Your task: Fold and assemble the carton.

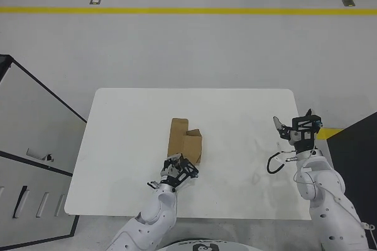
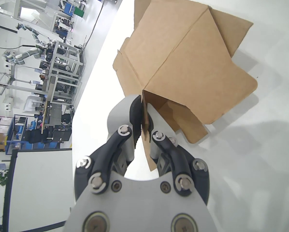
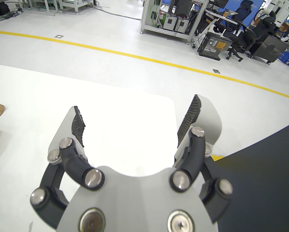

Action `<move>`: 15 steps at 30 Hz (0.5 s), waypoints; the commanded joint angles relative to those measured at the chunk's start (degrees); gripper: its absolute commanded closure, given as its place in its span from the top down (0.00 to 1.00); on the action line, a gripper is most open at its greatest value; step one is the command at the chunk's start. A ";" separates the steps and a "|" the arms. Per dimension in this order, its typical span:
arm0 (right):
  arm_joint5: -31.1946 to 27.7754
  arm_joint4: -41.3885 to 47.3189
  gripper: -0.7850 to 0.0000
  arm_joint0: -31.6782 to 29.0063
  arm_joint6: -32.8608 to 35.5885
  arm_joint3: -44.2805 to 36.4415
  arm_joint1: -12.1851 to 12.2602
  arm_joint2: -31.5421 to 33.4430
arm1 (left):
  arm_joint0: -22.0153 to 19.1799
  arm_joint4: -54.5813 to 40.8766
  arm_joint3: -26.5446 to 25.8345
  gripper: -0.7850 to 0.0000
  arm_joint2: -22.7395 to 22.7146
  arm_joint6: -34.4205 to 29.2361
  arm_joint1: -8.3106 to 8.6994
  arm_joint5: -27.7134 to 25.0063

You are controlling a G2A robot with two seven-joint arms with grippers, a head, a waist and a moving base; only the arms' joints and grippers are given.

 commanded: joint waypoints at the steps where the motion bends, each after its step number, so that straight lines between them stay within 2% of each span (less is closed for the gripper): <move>1: 0.00 0.00 1.00 0.00 0.00 0.00 0.00 0.00 | 0.01 0.30 -0.25 0.00 -0.49 0.21 -0.01 0.52; 7: 0.00 0.00 1.00 0.00 0.00 0.00 0.00 0.00 | 1.71 3.95 -4.24 0.00 -2.76 4.15 0.62 2.29; 10: 0.00 0.00 1.00 0.00 0.00 0.00 0.00 0.00 | 3.75 5.71 -8.35 0.00 -4.47 7.15 1.28 1.48; 15: 0.00 0.00 1.00 0.00 0.00 0.00 0.00 0.00 | 8.23 8.36 -16.55 0.00 -7.63 13.94 2.72 -2.79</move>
